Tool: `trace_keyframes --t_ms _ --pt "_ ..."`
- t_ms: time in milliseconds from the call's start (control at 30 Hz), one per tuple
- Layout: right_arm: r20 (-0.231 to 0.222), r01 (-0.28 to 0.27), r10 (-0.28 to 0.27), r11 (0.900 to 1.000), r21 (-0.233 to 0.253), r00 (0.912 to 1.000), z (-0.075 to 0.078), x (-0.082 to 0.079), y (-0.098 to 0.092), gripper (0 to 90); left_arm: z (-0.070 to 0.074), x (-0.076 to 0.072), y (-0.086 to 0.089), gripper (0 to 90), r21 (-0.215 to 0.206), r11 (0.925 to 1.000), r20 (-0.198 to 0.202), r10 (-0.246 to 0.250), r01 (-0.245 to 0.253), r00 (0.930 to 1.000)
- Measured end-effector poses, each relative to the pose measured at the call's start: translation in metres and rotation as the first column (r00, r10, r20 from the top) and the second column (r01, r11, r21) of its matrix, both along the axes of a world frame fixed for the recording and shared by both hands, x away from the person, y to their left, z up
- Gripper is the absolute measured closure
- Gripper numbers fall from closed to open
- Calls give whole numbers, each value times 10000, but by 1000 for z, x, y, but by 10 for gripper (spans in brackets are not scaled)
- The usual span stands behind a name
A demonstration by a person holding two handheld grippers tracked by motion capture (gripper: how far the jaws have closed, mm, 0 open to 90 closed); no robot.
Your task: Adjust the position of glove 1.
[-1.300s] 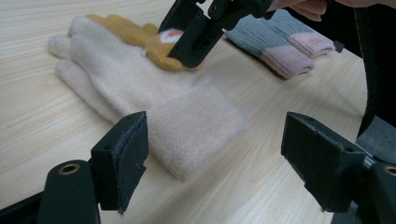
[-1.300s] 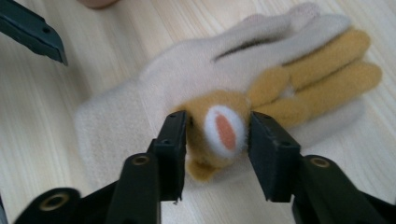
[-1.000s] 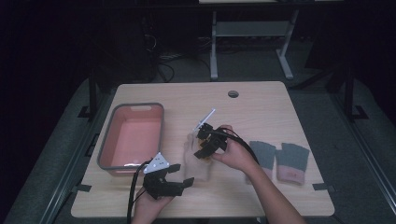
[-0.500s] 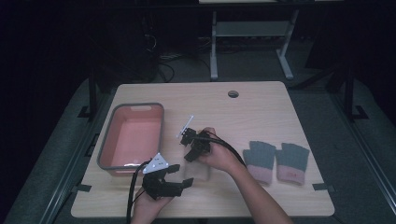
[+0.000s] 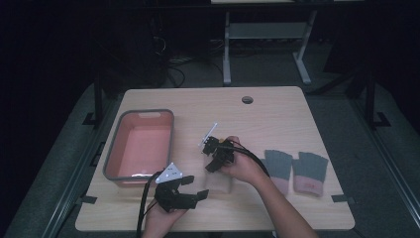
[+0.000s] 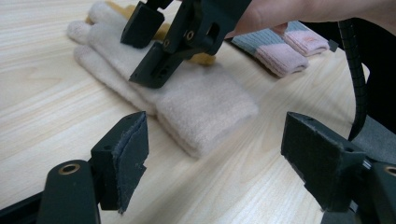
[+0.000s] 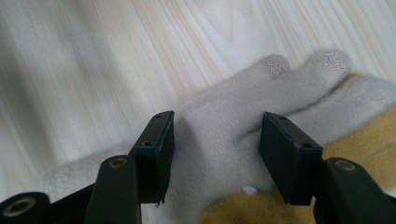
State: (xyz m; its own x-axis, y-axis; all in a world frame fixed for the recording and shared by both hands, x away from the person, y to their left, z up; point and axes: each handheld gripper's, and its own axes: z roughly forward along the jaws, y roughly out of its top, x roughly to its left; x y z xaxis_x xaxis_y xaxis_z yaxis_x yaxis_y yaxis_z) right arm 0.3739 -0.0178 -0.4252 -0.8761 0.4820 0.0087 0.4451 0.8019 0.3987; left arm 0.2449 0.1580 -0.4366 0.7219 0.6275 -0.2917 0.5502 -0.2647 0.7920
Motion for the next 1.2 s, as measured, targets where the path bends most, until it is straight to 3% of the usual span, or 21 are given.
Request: trace_keyframes --t_ms 100,200,367,467,600,633,767,867,1000,1067,1200 --pt "-42 155 -154 9998 105 9999 0 -1 -5 449 -1 0 -3 233 32 10000 -130 -66 67 9999" --pt "-136 437 -430 9973 591 9990 0 -2 -12 419 -2 2 -6 233 100 9999 -268 -113 116 9996" --pt "-361 900 -853 9836 1563 9957 16 -5 -27 402 -2 6 -11 244 187 9998 -443 -16 24 9990" --pt "-480 1354 -1287 9739 1821 9905 22 -8 -38 390 -1 10 -15 266 195 9997 -638 138 -126 9979" --pt "-887 2084 -1928 9503 2312 9772 21 -11 -59 371 1 18 -20 291 96 9995 -940 315 -307 9951" --pt "-1163 2360 -2126 9382 2530 9702 20 -13 -65 368 1 20 -21 293 62 9995 -1027 318 -313 9942" --pt "-1574 2989 -2631 9103 2864 9519 16 -18 -82 360 -3 31 -24 288 149 9993 -1569 361 -342 9870" --pt "-1883 3401 -2936 8888 3071 9372 14 -21 -91 359 -7 39 -27 288 54 9983 -2023 581 -582 9776" --pt "-2194 3795 -3226 8712 3116 9208 9 -24 -99 351 -10 46 -31 304 109 9973 -2456 736 -732 9666" --pt "-2355 3859 -3210 8625 3273 9173 5 -26 -103 352 -12 48 -33 323 243 9970 -2592 767 -729 9628" --pt "-2774 4252 -3452 8460 3216 8966 -5 -30 -104 359 -17 51 -35 353 427 9970 -2915 745 -649 9537"
